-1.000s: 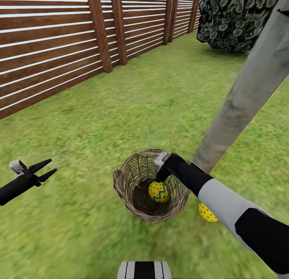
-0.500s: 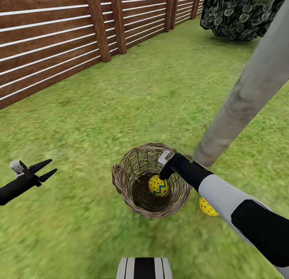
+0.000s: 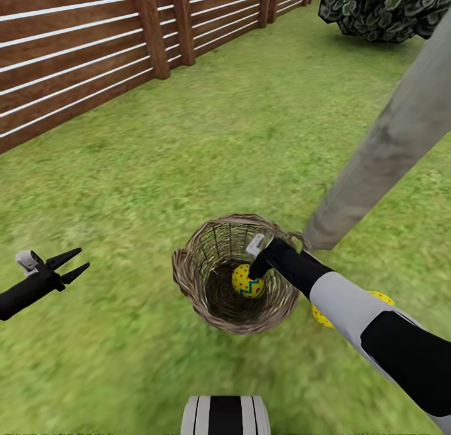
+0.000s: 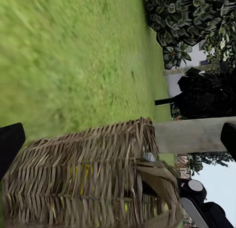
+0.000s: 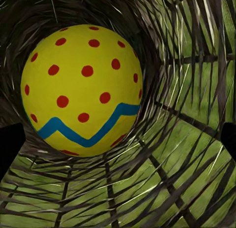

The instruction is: Take the three Easter eggs out of the wicker basket on the lawn in the garden, then place them on the lawn next to a single tree (choose any tree) so that all three eggs are next to the same tree and none are left in the basket.

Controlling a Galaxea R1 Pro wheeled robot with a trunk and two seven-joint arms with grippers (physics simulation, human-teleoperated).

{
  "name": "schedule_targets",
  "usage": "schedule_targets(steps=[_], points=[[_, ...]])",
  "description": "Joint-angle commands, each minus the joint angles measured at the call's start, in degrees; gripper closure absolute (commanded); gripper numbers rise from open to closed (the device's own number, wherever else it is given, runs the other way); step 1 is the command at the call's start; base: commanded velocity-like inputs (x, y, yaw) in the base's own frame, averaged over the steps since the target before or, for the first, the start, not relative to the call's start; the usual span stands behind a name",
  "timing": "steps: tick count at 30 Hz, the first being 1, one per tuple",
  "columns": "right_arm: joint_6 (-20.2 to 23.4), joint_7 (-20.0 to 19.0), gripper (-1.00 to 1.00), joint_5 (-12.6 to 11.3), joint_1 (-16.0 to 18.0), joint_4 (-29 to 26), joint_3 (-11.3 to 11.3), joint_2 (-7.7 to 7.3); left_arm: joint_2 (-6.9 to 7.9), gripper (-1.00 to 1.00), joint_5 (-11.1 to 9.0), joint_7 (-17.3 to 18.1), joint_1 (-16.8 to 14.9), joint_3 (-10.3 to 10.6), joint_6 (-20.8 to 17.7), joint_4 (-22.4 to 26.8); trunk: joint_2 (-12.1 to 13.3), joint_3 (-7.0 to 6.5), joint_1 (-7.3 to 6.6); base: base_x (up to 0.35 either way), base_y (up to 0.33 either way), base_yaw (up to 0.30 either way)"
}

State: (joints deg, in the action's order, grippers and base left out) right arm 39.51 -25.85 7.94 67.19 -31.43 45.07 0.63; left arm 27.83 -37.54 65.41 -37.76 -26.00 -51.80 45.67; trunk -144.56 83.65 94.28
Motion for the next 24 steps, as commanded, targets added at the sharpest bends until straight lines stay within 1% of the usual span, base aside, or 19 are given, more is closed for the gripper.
schedule_targets(steps=[1, 5, 17, 20, 23, 24], points=[[-0.37, -0.45, -1.00, 0.64, 0.04, -0.06, 0.15, -0.01, -0.01, -1.00, -0.16, 0.06, -0.03, -0.02, -0.36, 0.00, -0.03, 0.27, 0.01, 0.000, 0.000, 0.000], [-2.32, -0.51, -1.00, 0.67, 0.04, 0.00, 0.41, -0.01, -0.05, -1.00, -0.16, 0.06, -0.03, -0.02, -0.37, -0.01, -0.09, 1.15, 0.11, 0.000, 0.000, 0.000], [-2.84, -0.52, -1.00, 0.76, 0.04, -0.95, 0.46, -0.01, -0.06, -1.00, -0.16, 0.00, -0.03, -0.02, -0.37, -0.05, -0.25, 3.81, 0.42, 0.000, 0.000, 0.000], [-2.86, -0.49, -1.00, 0.76, 0.04, -1.65, 0.46, -0.01, -0.06, -1.00, -0.14, 0.01, -0.03, -0.02, -0.34, -0.05, -0.25, 3.81, 0.42, 0.000, 0.000, 0.000], [-2.86, -0.45, -1.00, 0.76, 0.04, -2.24, 0.45, -0.01, -0.06, -1.00, -0.14, -0.01, -0.03, -0.02, -0.36, -0.05, -0.29, 4.48, 0.50, 0.000, 0.000, 0.000], [-2.86, -0.44, -1.00, 0.75, 0.04, -2.50, 0.45, -0.01, -0.06, -1.00, -0.15, -0.02, -0.03, -0.02, -0.34, -0.05, -0.29, 4.48, 0.50, 0.000, 0.000, 0.000]])
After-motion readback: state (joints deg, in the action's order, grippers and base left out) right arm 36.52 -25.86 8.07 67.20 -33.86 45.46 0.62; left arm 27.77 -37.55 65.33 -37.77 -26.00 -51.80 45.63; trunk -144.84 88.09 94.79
